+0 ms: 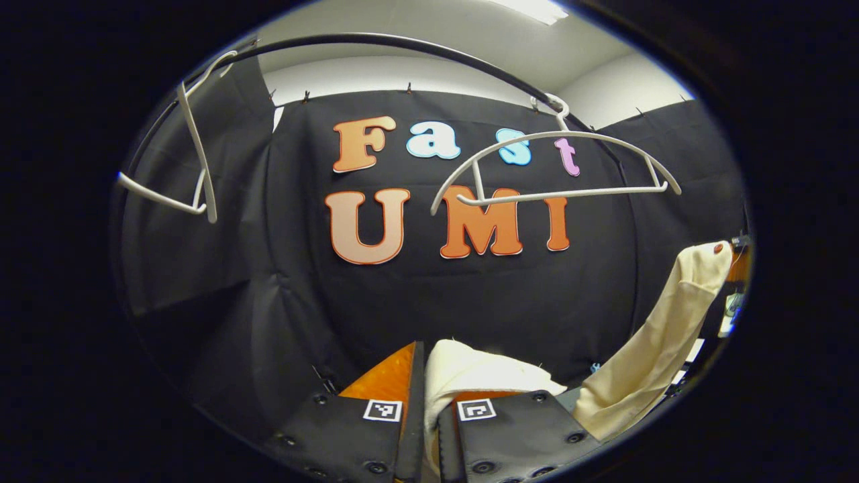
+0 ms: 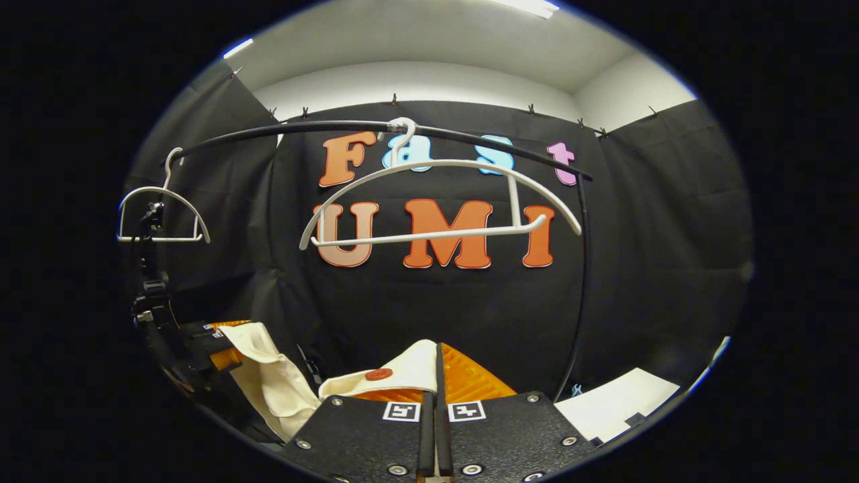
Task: Grasp the clothes on the hanger with both hands and then place them into the laundry hamper below.
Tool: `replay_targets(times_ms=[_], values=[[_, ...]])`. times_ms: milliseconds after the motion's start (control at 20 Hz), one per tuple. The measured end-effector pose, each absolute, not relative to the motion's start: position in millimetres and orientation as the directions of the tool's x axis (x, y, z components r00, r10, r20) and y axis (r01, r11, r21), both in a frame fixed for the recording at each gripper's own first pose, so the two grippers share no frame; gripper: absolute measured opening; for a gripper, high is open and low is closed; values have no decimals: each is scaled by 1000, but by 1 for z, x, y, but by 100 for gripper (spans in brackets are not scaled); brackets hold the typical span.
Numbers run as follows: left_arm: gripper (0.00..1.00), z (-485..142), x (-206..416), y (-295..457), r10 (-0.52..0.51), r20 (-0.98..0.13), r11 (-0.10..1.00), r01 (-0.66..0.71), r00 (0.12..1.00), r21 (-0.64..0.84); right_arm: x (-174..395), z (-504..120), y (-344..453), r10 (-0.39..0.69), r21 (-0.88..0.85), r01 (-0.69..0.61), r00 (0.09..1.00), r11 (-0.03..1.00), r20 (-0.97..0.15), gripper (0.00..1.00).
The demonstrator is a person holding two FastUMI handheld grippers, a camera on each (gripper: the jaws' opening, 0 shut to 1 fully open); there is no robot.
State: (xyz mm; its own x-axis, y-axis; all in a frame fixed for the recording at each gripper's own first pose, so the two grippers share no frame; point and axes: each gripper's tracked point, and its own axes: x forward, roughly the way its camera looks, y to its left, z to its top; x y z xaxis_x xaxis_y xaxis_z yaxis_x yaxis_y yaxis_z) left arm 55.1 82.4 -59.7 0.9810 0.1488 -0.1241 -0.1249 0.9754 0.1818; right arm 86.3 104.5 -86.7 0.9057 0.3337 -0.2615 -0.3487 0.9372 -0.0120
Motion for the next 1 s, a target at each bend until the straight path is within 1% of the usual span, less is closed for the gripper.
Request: replay_targets(times_ms=[50,300,400,450,500,550,600,650,800,850,900,950,1000], values=[[18,-62,52,74,130,-140,981,-107,982,161,83,-94,112,345,-5,-360,898,933,-272,1],[18,-93,38,19,7,-227,997,12,974,81,71,-139,137,390,30,-407,849,913,-356,1],[18,-103,36,4,-24,-254,997,40,967,61,64,-156,145,405,35,-426,826,904,-391,1],[20,-108,36,-1,-37,-269,998,50,962,43,61,-163,145,406,32,-431,819,902,-406,1],[18,-113,36,-4,-47,-283,998,56,958,24,59,-169,145,405,28,-435,812,900,-420,1],[18,-118,34,-4,-49,-298,998,55,953,11,56,-174,144,400,24,-433,809,901,-431,1],[20,-123,32,-3,-48,-311,999,53,949,6,54,-181,143,393,26,-427,804,904,-445,2],[18,-130,29,0,-45,-325,999,50,945,5,50,-189,140,388,34,-421,797,906,-463,2],[18,-150,25,5,-34,-386,999,42,922,11,43,-214,131,366,59,-395,770,917,-522,2],[20,-155,24,8,-27,-405,999,37,914,16,41,-225,126,357,63,-387,760,920,-543,2],[18,-161,22,10,-23,-419,999,34,908,18,38,-230,123,351,69,-379,754,923,-556,2],[22,-165,21,12,-18,-427,999,30,904,21,36,-232,124,347,74,-374,748,925,-565,2],[19,-169,20,13,-17,-436,999,29,900,22,36,-236,124,344,75,-370,745,926,-572,2]])
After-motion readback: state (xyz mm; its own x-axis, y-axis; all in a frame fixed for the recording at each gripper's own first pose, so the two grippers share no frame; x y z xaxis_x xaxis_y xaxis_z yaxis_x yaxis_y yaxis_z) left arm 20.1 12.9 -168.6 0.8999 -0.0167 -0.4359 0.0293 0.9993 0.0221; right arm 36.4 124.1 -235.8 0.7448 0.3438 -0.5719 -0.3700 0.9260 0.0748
